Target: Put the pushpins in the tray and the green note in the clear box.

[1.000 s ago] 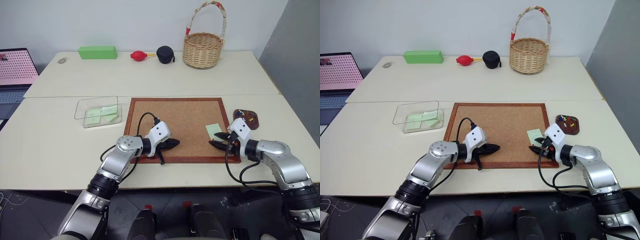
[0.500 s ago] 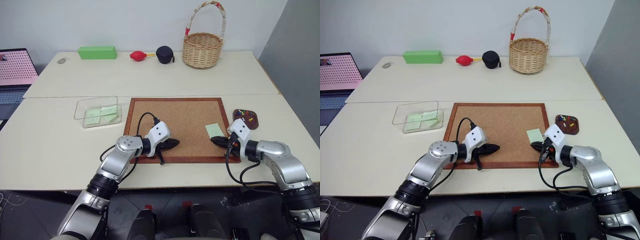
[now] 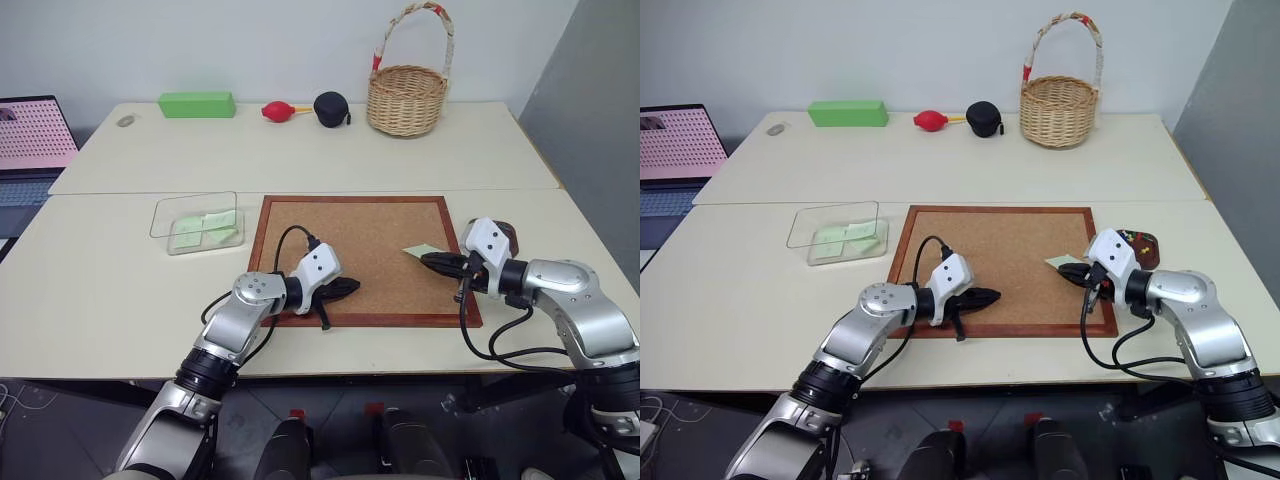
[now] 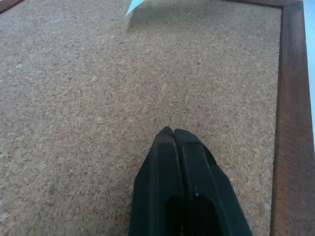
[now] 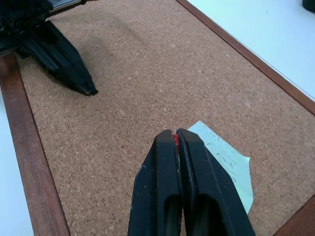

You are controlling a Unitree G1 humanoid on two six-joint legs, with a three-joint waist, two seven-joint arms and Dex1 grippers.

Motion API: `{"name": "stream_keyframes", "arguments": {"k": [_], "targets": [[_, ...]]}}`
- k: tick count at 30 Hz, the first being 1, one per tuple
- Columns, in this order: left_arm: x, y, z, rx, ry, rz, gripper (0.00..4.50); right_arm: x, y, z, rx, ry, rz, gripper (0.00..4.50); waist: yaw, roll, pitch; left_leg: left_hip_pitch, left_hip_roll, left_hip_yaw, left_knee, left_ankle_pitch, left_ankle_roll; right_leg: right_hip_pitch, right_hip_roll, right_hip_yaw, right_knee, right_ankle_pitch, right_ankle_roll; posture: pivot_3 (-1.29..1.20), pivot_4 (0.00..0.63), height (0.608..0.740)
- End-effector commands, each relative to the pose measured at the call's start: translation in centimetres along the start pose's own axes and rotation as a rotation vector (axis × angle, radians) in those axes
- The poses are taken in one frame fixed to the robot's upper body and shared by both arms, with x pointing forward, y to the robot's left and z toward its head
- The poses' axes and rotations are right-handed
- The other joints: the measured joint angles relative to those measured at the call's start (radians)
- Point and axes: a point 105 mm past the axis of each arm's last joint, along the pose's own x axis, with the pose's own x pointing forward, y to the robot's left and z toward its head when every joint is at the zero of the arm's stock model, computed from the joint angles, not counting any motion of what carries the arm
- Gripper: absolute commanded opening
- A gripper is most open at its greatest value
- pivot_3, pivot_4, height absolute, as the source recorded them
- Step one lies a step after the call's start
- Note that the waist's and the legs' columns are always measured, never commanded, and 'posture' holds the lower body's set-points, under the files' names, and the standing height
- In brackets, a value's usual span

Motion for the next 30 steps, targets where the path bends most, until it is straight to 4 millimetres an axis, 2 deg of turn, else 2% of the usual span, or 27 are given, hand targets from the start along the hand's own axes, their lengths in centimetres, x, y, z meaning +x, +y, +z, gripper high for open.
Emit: {"name": "stream_keyframes", "arguments": {"k": [1, 3, 4, 5, 11, 15, 20, 26, 30], "targets": [[-0.1, 1.2, 0.9, -0.029, -0.055, 0.078, 0.0, -0.1, -0.3, 1.9, -0.09, -0.044, -0.001, 0.05, 0.001, 0.0, 0.0, 0.0, 0.0, 0.0, 0.0, 0.0, 0.0, 0.0, 0.0, 0.0, 0.0, 0.0, 0.0, 0.0, 0.15, 0.74], [-0.5, 1.4, 3.2, -0.041, -0.16, 0.069, 0.0, 0.0, -0.4, 2.3, -0.096, -0.055, 0.0, 0.05, 0.0, -0.001, 0.001, -0.001, 0.0, 0.0, 0.001, 0.0, 0.0, 0.0, 0.0, 0.0, 0.0, 0.0, 0.001, 0.0, 0.15, 0.74], [-0.7, 1.4, 4.1, -0.04, -0.201, 0.061, 0.32, 0.1, -0.4, 2.4, -0.099, -0.058, 0.0, 0.0, -0.001, -0.002, 0.001, -0.001, 0.0, 0.0, 0.001, 0.0, 0.0, -0.001, 0.0, 0.0, 0.0, 0.001, 0.001, 0.0, 0.15, 0.74], [-0.9, 1.3, 4.7, -0.037, -0.225, 0.054, 0.42, 0.1, -0.4, 2.5, -0.102, -0.061, 0.001, 0.0, -0.001, -0.002, 0.002, -0.001, 0.0, 0.0, 0.0, 0.0, 0.0, -0.001, 0.0, 0.0, 0.0, 0.001, 0.001, 0.0, 0.15, 0.74], [-1.1, 1.1, 6.4, 0.036, -0.262, 0.016, 1.58, 0.4, -0.3, 3.1, -0.11, -0.078, 0.016, 0.0, 0.0, -0.002, 0.002, -0.003, 0.0, -0.001, -0.001, 0.0, 0.0, -0.002, 0.0, -0.001, -0.001, 0.001, 0.001, 0.0, 0.15, 0.74], [-0.7, 1.2, 7.1, 0.075, -0.272, 0.001, 2.22, 0.5, -0.2, 3.7, -0.112, -0.091, 0.028, 0.0, 0.0, -0.002, 0.002, -0.003, 0.0, -0.001, 0.0, 0.0, 0.0, -0.002, 0.0, -0.001, -0.001, 0.001, 0.001, 0.0, 0.15, 0.74], [0.2, 1.6, 8.0, 0.178, -0.275, -0.013, 3.34, 0.7, 0.3, 4.5, -0.104, -0.106, 0.059, 0.0, 0.001, -0.002, 0.002, -0.003, 0.0, -0.001, 0.0, 0.0, 0.0, -0.002, 0.0, -0.001, -0.001, 0.001, 0.001, 0.0, 0.15, 0.74], [1.5, 2.2, 8.6, 0.277, -0.272, -0.022, 4.35, 0.9, 1.1, 5.5, -0.072, -0.129, 0.094, 0.0, 0.0, -0.002, 0.002, -0.004, 0.0, -0.001, 0.0, 0.0, 0.0, -0.002, 0.0, -0.001, -0.001, 0.001, 0.001, 0.0, 0.15, 0.74], [2.6, 2.3, 8.3, 0.337, -0.241, -0.05, 4.35, 1.1, 1.3, 6.2, -0.051, -0.145, 0.109, 0.0, 0.0, -0.002, 0.002, -0.004, 0.0, -0.001, 0.0, 0.0, 0.0, -0.002, 0.0, -0.001, -0.001, 0.001, 0.001, 0.0, 0.15, 0.74]]}}
